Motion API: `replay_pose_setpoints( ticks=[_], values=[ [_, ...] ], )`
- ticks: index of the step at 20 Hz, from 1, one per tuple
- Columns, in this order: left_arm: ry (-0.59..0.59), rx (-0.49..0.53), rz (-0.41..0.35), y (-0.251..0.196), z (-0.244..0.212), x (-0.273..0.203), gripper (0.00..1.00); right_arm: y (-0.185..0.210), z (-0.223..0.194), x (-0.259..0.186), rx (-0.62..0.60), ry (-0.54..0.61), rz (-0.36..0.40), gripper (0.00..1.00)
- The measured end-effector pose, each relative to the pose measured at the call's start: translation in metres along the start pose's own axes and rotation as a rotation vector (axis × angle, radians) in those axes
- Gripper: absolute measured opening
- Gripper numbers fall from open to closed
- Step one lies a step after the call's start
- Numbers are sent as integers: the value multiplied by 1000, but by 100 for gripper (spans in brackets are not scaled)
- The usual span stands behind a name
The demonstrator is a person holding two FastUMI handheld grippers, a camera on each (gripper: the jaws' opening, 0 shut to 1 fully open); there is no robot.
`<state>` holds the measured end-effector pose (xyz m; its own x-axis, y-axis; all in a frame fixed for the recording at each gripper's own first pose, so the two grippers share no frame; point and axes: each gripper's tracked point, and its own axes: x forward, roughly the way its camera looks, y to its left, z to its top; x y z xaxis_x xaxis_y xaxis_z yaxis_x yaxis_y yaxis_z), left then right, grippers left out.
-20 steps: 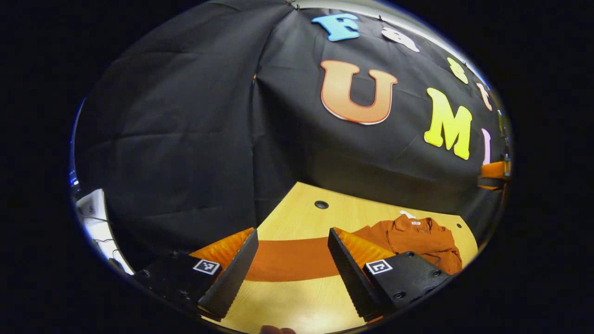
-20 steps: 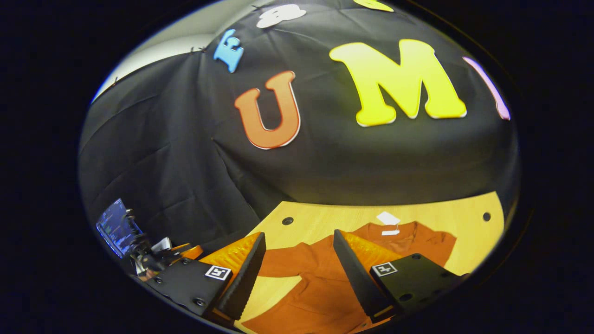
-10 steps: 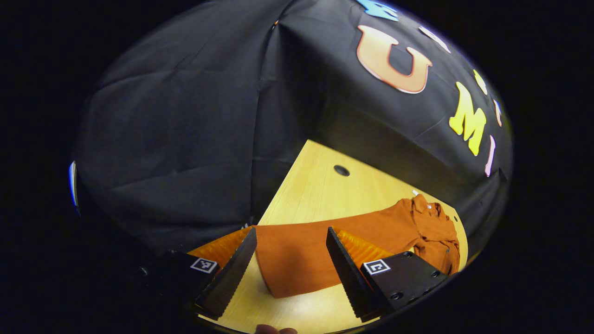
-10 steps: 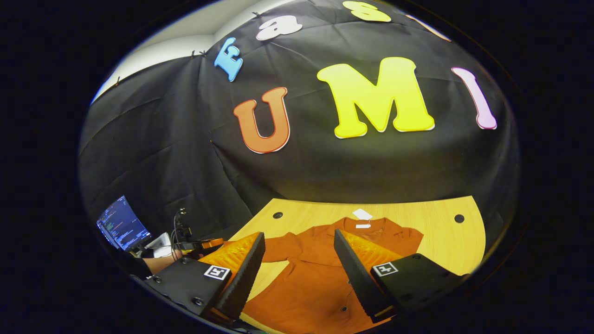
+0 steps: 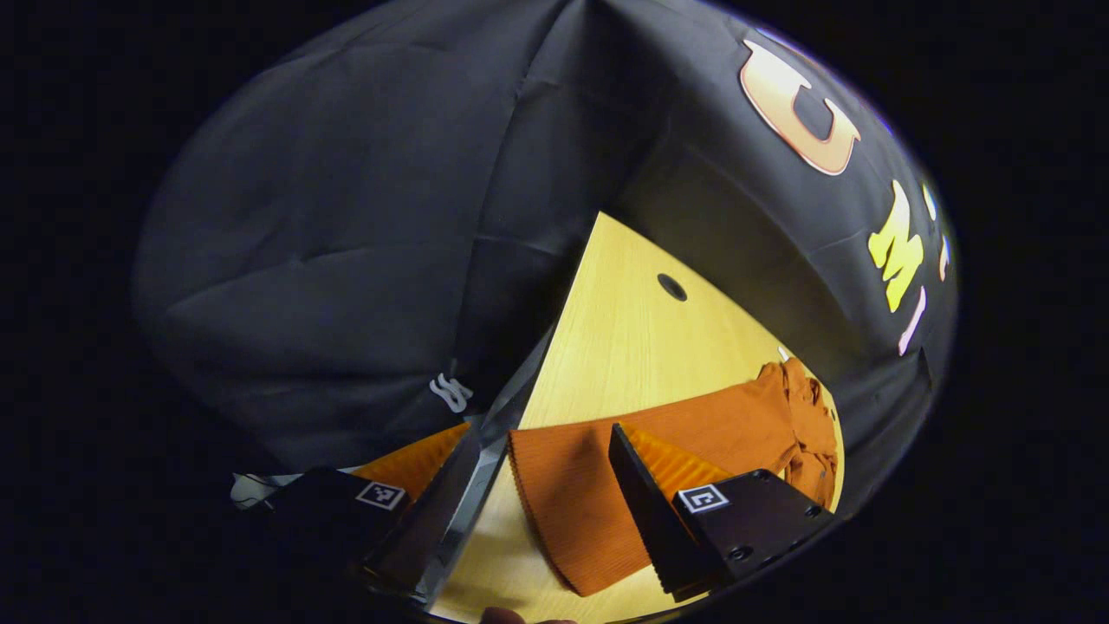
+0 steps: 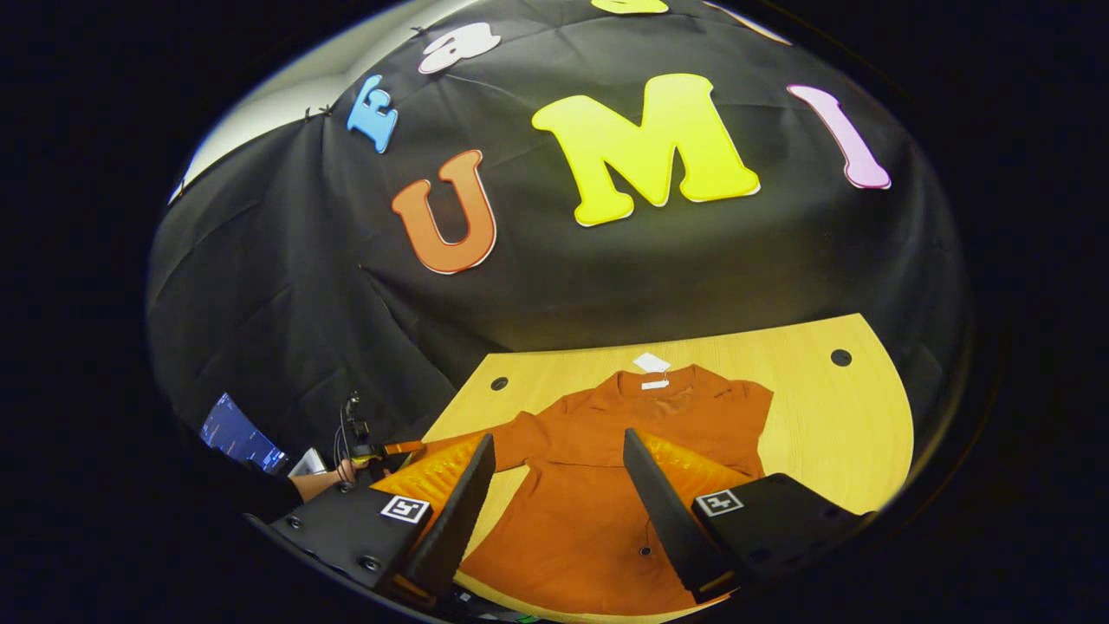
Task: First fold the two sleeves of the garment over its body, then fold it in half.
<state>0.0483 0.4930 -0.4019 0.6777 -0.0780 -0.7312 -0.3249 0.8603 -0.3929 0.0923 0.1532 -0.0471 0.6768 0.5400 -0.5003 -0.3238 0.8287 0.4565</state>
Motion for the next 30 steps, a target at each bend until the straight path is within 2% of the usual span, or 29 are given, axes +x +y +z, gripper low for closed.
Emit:
replay_pose_setpoints(
  ticks=[2, 3, 6, 8, 9, 12, 14, 15, 17, 21, 24, 28, 30],
  values=[
    [27, -13, -26, -8, -6, 1, 98, -4, -4, -1, 8, 15, -10, 95],
    [36, -5, -14, -7, -7, 1, 98, -3, -5, -3, 17, 21, -8, 95],
    [27, 4, 62, 2, 1, -1, 85, -4, -11, -2, 17, 40, -3, 95],
    [21, 55, 120, 8, 4, -10, 70, -5, -14, -2, 2, 48, -5, 95],
    [13, 64, 149, 8, 7, -12, 66, -5, -16, -1, 1, 52, -3, 95],
    [-15, 64, 204, 13, 16, -13, 24, -4, -22, -3, 19, 64, 4, 95],
    [-21, 67, 224, 13, 20, -15, 13, -6, -25, -6, 26, 65, 2, 95],
    [-19, 72, 229, 10, 22, -17, 3, -8, -25, -6, 32, 63, 0, 95],
    [-20, 58, 174, -12, 27, -21, 3, -10, -24, -7, 49, 57, -3, 95],
    [-57, 46, 130, -60, 45, -36, 3, -9, -21, -13, 68, 30, 14, 95],
    [-94, 73, 126, -106, 65, -60, 3, -9, -16, -19, 54, -7, 46, 95],
    [-152, 145, 53, -214, 86, -95, 3, -11, -2, -32, 57, -83, 110, 95],
    [-162, 172, 15, -283, 91, -110, 2, -14, 4, -41, 68, -112, 136, 95]
  ],
)
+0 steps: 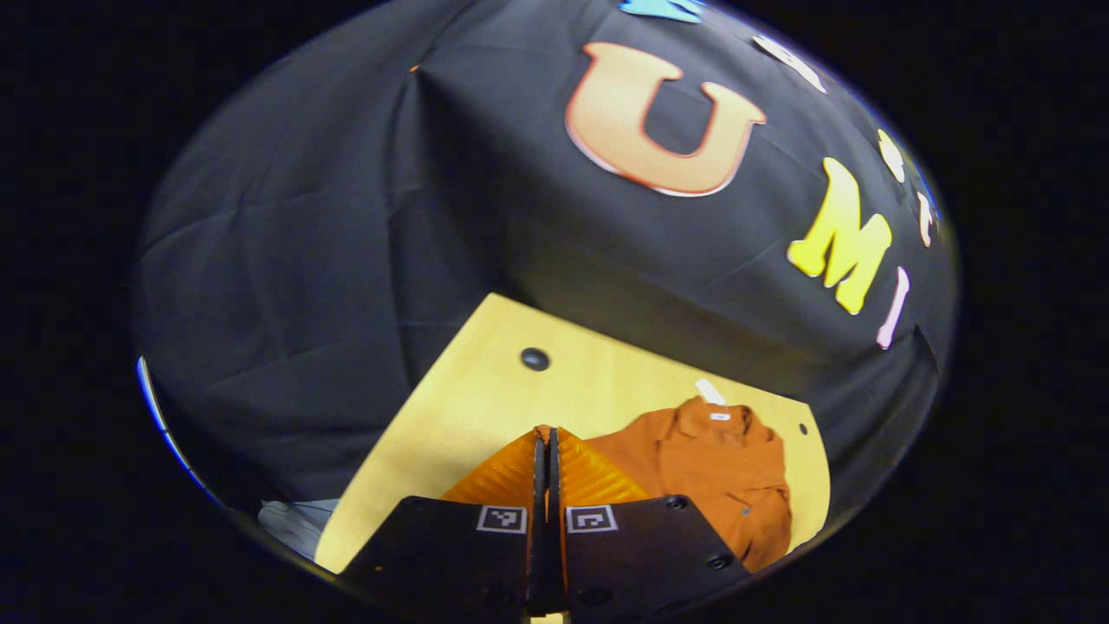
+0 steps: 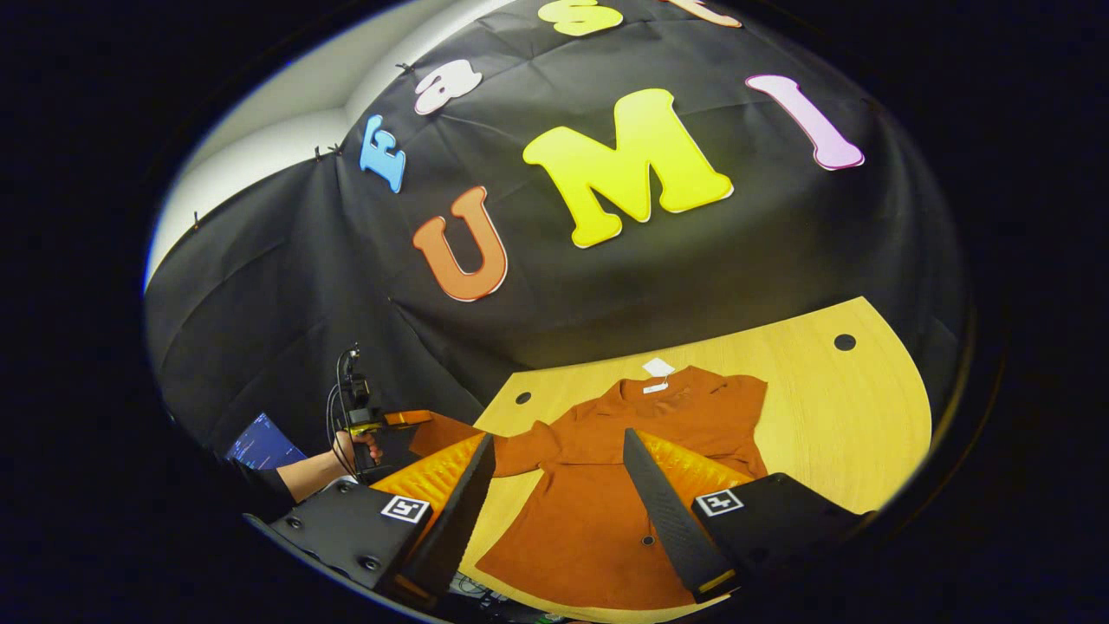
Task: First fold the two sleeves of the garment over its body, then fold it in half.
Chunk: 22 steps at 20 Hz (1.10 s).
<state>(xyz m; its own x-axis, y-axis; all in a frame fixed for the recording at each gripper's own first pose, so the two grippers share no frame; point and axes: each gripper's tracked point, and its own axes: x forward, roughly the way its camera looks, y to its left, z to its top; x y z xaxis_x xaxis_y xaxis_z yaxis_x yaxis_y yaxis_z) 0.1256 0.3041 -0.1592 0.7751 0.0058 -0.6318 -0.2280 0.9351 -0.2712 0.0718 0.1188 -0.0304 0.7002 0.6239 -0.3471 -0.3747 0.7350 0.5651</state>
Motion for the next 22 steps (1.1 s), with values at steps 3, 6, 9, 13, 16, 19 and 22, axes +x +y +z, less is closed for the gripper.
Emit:
replay_pose_setpoints(
  ticks=[3, 6, 9, 13, 16, 19, 22],
  values=[
    [-9, 35, -43, -79, 15, -5, 2, -12, 8, -13, 4, -30, 14, 95],
    [18, 82, -90, -156, 9, 0, 2, -28, 17, -27, 2, -66, 12, 95],
    [59, 139, -150, -232, -11, 13, 3, -46, 23, -41, 19, -97, -2, 95],
    [128, 229, -218, -314, -53, 45, 3, -74, 29, -58, 71, -119, -54, 95],
    [182, 250, -290, -374, -82, 68, 3, -96, 32, -70, 95, -134, -112, 95],
    [256, 306, -333, -426, -135, 119, 3, -124, 31, -87, 99, -134, -199, 95],
    [310, 323, -301, -440, -167, 164, 2, -134, 28, -94, 110, -115, -254, 95]
  ],
)
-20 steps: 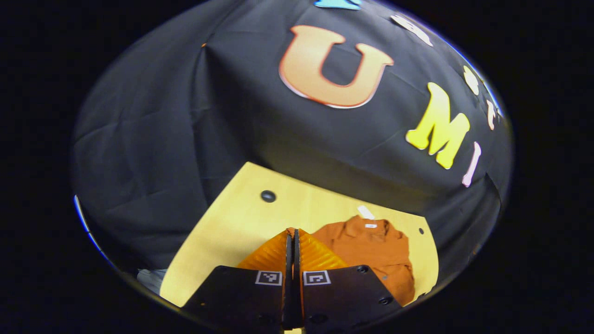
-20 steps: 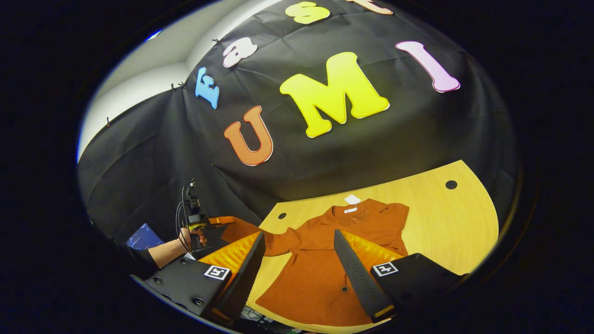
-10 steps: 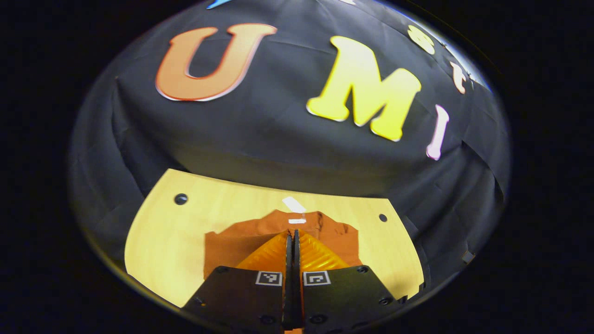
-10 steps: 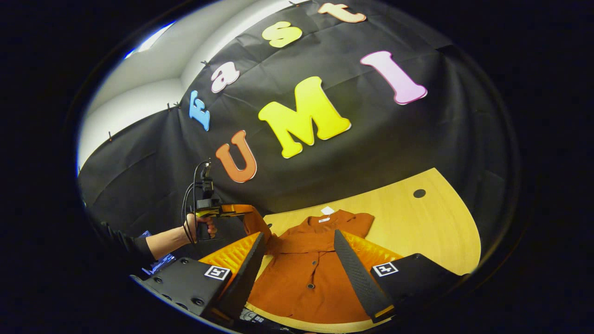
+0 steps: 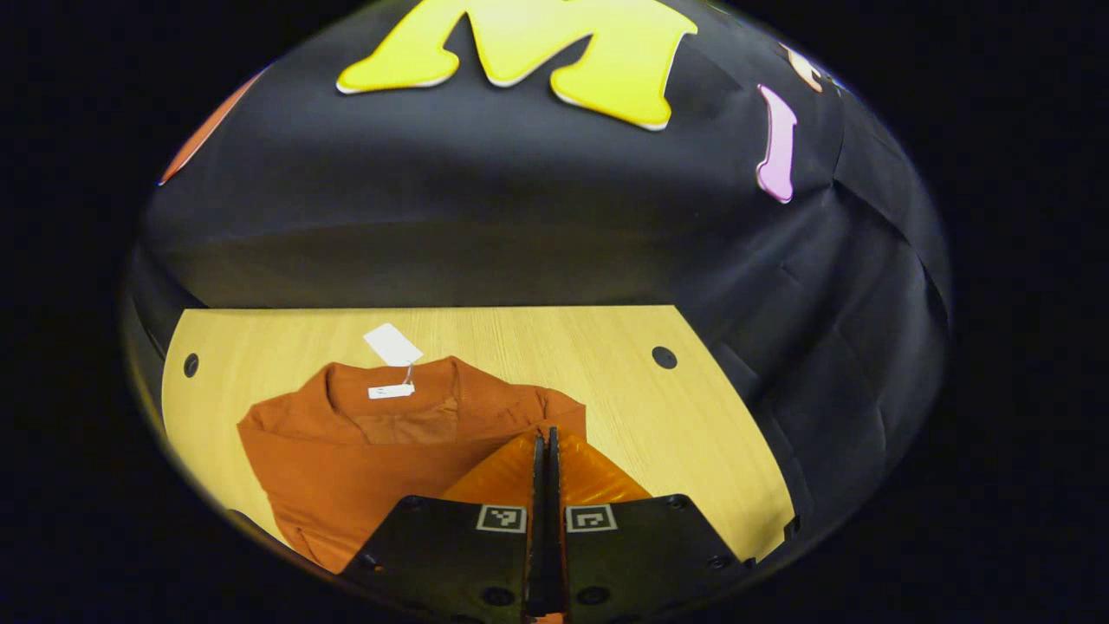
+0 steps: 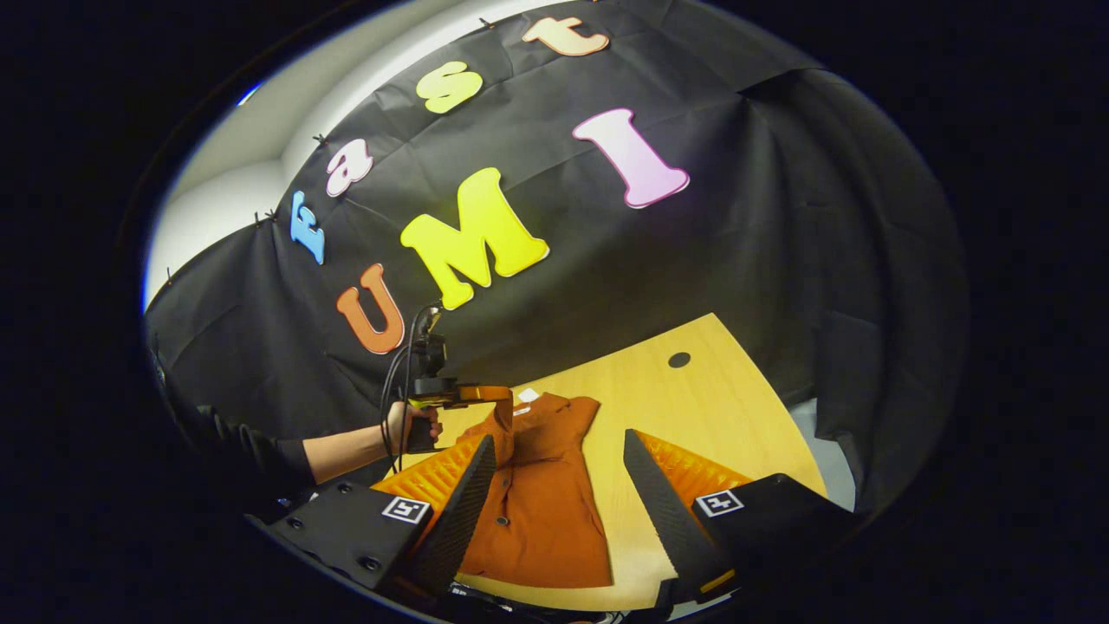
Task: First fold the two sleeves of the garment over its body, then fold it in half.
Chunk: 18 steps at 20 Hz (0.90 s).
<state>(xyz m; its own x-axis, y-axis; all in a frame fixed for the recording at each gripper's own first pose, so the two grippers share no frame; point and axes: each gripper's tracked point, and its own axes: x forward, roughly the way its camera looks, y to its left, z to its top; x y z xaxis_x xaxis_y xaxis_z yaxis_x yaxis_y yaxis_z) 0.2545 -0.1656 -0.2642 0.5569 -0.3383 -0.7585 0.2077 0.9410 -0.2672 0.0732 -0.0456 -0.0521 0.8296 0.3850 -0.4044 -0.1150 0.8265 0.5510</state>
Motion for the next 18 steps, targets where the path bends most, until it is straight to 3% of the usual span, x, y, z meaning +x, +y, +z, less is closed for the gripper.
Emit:
replay_pose_setpoints(
  ticks=[4, 6, 7, 8, 10, 11, 12, 13, 17, 18],
  values=[
    [71, 22, 17, -13, -13, 54, 3, -21, 2, -9, 6, -5, -83, 95],
    [51, 11, 53, -16, -4, 70, 3, -23, 4, -12, 12, -20, -104, 97],
    [38, 11, 70, -21, -34, 81, 3, -25, 5, -14, 2, -24, -116, 97],
    [26, 1, 84, -15, -18, 77, 4, -32, 8, -15, -23, -40, -148, 97],
    [18, -33, 48, -21, -16, 84, 7, -39, 14, -18, -43, -65, -192, 93],
    [8, -39, 37, -23, -16, 82, 9, -38, 19, -18, -38, -81, -191, 97],
    [13, -49, 17, -27, -18, 80, 14, -37, 21, -18, -34, -95, -196, 93],
    [7, -58, 8, -31, -17, 74, 20, -36, 23, -17, -37, -108, -198, 97],
    [-159, -9, 63, -28, 15, 18, 86, -37, 45, -9, -124, -197, -233, 98],
    [-226, -10, 94, -27, 27, -10, 96, -37, 56, -5, -173, -240, -249, 98]
  ],
)
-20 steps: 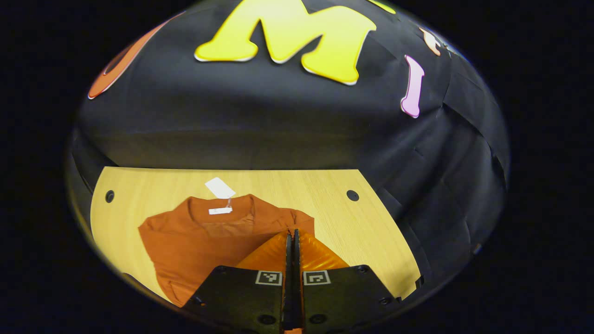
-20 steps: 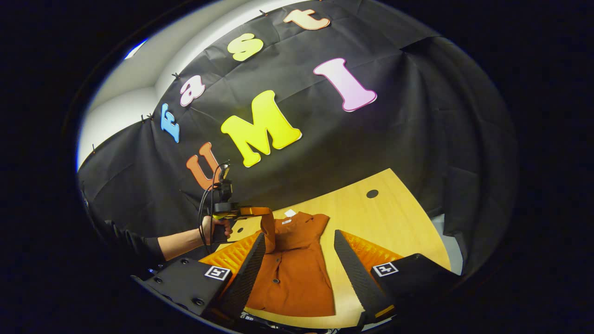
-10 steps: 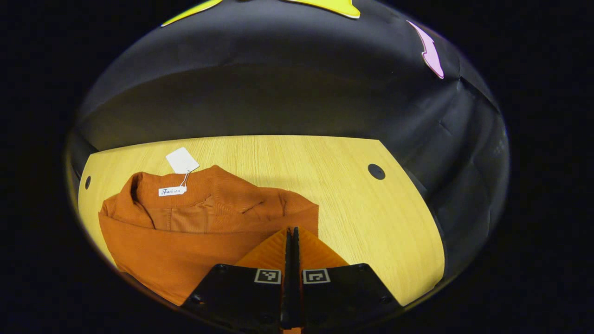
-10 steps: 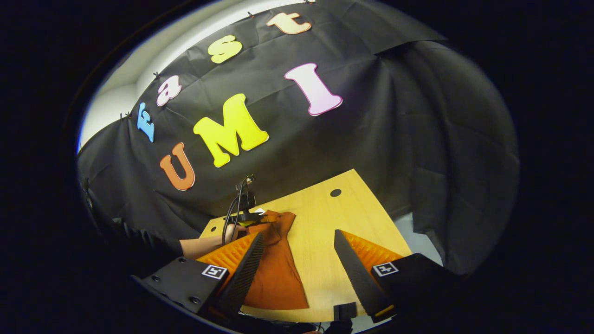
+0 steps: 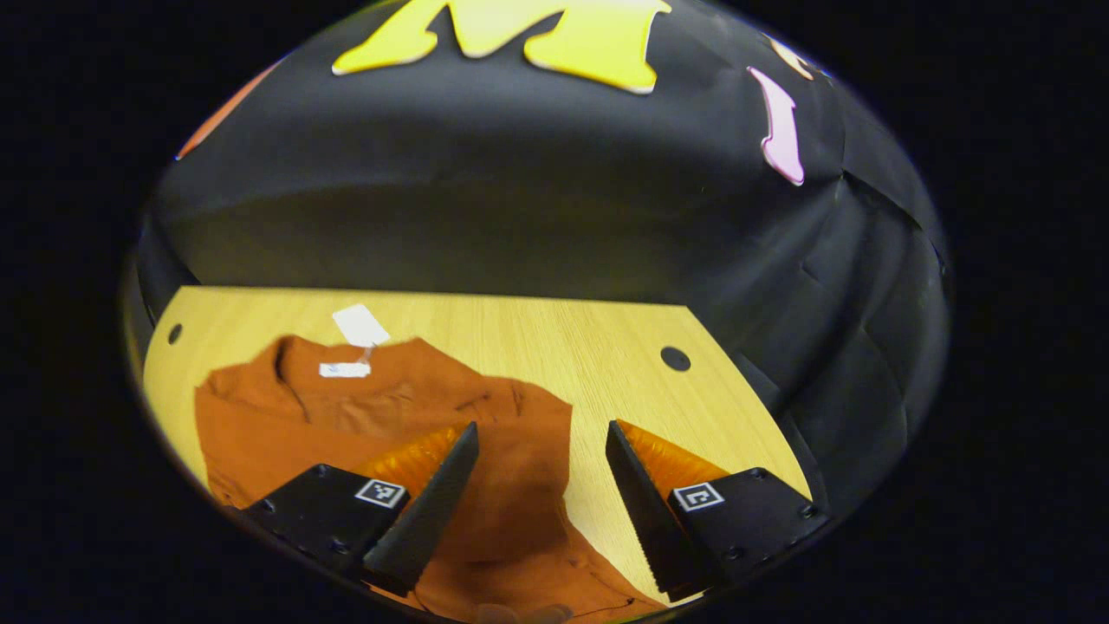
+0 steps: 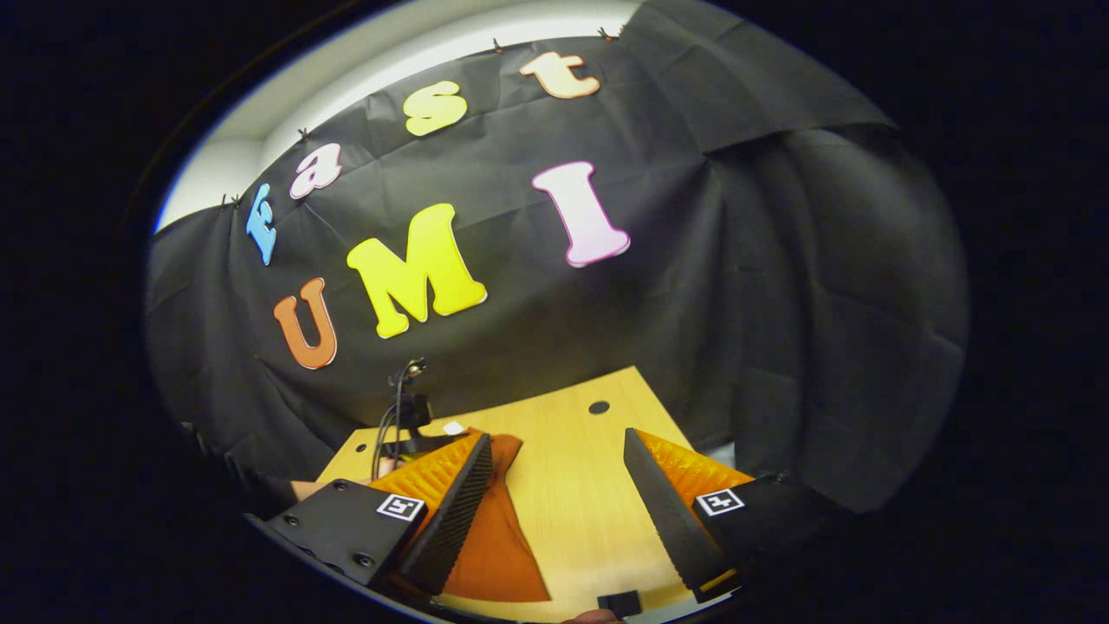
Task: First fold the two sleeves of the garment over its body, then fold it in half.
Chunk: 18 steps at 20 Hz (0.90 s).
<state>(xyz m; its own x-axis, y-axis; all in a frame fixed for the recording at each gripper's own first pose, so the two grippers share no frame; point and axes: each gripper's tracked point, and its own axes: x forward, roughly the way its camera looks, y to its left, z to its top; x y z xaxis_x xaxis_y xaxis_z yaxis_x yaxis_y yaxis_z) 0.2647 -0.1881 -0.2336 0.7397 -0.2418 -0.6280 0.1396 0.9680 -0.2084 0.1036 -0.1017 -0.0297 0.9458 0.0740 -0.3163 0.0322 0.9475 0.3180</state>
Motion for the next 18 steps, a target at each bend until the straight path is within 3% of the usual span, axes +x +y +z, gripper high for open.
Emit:
replay_pose_setpoints(
  ticks=[3, 4, 6, 9, 11, 12, 13, 14, 18],
  values=[
    [-224, 10, 42, -1, 66, -81, 98, 7, 28, 14, -172, -128, 7, 97],
    [-307, 60, 72, 5, 89, -112, 98, 15, 37, 15, -212, -160, 26, 93],
    [-466, 152, 121, 10, 130, -175, 98, 26, 57, 22, -272, -251, 35, 97],
    [-611, 124, 148, 25, 146, -253, 98, 48, 103, 27, -377, -527, 13, 93],
    [-654, 108, 188, 43, 151, -291, 98, 71, 114, 30, -349, -633, 47, 96],
    [-656, 109, 205, 51, 148, -303, 98, 89, 110, 33, -315, -645, 101, 93],
    [-647, 117, 226, 61, 140, -312, 98, 103, 101, 40, -305, -622, 123, 96],
    [-638, 119, 267, 78, 125, -325, 98, 116, 76, 45, -317, -564, 164, 95],
    [-611, 172, 268, 98, 88, -348, 98, 127, 27, 41, -358, -408, 222, 94]
  ],
)
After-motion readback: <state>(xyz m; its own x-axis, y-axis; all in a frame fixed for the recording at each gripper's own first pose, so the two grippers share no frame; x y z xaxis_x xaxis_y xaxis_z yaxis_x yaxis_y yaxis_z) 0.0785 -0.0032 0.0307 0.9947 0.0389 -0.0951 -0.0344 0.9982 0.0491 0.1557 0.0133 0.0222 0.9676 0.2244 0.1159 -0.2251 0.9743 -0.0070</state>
